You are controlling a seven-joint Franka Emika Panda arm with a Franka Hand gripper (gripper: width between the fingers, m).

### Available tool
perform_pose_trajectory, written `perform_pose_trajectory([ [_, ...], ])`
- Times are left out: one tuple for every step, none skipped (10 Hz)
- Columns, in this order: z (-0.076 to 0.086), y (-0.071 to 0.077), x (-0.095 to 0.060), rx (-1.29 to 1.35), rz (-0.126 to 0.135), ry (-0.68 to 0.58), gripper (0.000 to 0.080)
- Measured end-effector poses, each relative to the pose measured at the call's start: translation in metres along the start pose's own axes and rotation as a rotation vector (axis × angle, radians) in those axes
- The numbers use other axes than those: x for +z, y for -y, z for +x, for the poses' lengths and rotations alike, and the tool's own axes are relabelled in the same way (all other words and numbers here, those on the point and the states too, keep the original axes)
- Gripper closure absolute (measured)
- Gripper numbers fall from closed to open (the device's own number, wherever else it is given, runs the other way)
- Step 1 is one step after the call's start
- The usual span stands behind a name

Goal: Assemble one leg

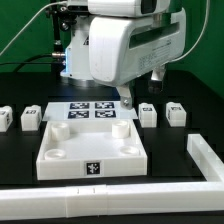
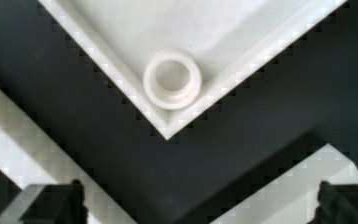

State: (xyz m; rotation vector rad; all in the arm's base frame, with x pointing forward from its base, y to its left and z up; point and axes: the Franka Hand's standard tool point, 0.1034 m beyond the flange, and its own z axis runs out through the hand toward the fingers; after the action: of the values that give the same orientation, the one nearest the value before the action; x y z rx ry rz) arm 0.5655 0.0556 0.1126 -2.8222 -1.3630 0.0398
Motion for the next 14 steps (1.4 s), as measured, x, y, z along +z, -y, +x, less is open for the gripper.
perform_pose_trajectory([
  [0.0, 0.0, 0.0, 0.0, 0.0, 0.0, 0.015],
  [0.0, 0.0, 0.0, 0.0, 0.0, 0.0, 0.015],
  [0.0, 0.0, 0.0, 0.0, 0.0, 0.0, 0.015],
  [-0.001, 0.002, 0.001, -0.054, 0.001, 0.001, 0.015],
  [-0.007, 0.011, 0.006, -0.174, 0.007, 0.006, 0.015],
  [-0.025, 0.028, 0.011, -0.304, 0.021, 0.018, 0.015],
  [-0.037, 0.042, 0.016, -0.355, 0.019, 0.018, 0.015],
  [-0.062, 0.061, 0.021, -0.519, 0.032, 0.026, 0.015],
  [-0.077, 0.068, 0.025, -0.614, 0.045, 0.031, 0.015],
  [-0.075, 0.065, 0.025, -0.672, 0.044, 0.031, 0.015],
  [-0.075, 0.064, 0.025, -0.77, 0.043, 0.034, 0.015],
  [-0.076, 0.064, 0.026, -0.757, 0.044, 0.034, 0.015],
  [-0.076, 0.064, 0.026, -0.756, 0.045, 0.034, 0.015],
  [-0.078, 0.065, 0.027, -0.755, 0.048, 0.035, 0.015],
])
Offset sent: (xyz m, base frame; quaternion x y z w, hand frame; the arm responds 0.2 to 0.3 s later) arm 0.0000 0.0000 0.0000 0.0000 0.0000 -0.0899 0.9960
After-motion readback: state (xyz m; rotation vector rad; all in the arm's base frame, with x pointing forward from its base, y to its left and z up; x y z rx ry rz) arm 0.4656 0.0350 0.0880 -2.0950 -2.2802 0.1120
